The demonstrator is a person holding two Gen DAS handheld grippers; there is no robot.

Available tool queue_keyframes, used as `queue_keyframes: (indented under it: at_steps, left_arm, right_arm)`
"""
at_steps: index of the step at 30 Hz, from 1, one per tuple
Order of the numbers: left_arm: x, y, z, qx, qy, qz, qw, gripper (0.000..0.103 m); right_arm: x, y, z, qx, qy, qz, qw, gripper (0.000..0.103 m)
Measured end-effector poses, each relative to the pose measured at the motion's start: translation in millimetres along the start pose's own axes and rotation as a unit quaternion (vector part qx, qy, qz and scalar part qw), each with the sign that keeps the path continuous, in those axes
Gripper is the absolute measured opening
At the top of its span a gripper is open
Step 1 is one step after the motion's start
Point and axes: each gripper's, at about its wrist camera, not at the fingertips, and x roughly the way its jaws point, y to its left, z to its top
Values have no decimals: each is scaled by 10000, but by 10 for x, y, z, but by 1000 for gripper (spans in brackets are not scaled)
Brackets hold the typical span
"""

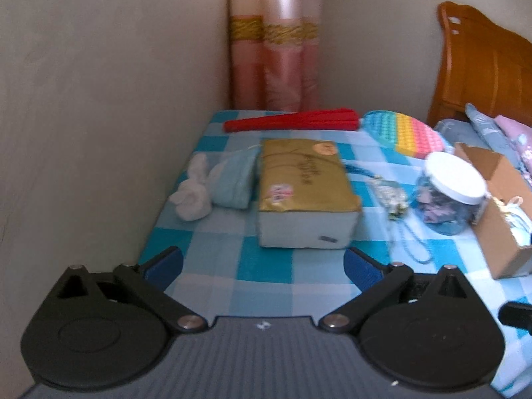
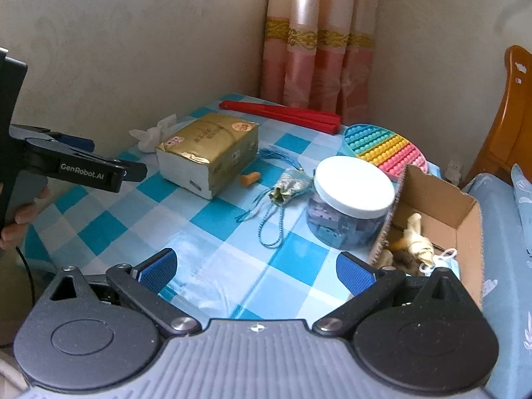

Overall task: Organize soft objects
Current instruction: 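Withdraw both tools from the box back over the table, then grasp the white knotted sock with the left tool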

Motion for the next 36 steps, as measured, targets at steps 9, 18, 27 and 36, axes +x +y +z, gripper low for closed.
queue_keyframes:
  at_steps: [9, 18, 27, 36]
  left_arm:
    - [171, 171, 58, -201, -122, 735, 9970, 102]
    - [326, 244, 504, -663, 29, 879, 9939, 99]
    - [845, 384, 885, -1499, 608, 1135, 9803, 68]
    - [1226, 445, 859, -1694, 986, 1573, 9679, 63]
  right_arm:
    - [279, 145, 91, -164, 184, -2, 9997, 103]
    - [426, 189, 165, -254, 137, 198, 9994, 103]
    - [410, 182, 191, -470, -83, 397, 9981, 103]
    - [452, 98, 149, -358, -213, 629, 9971, 103]
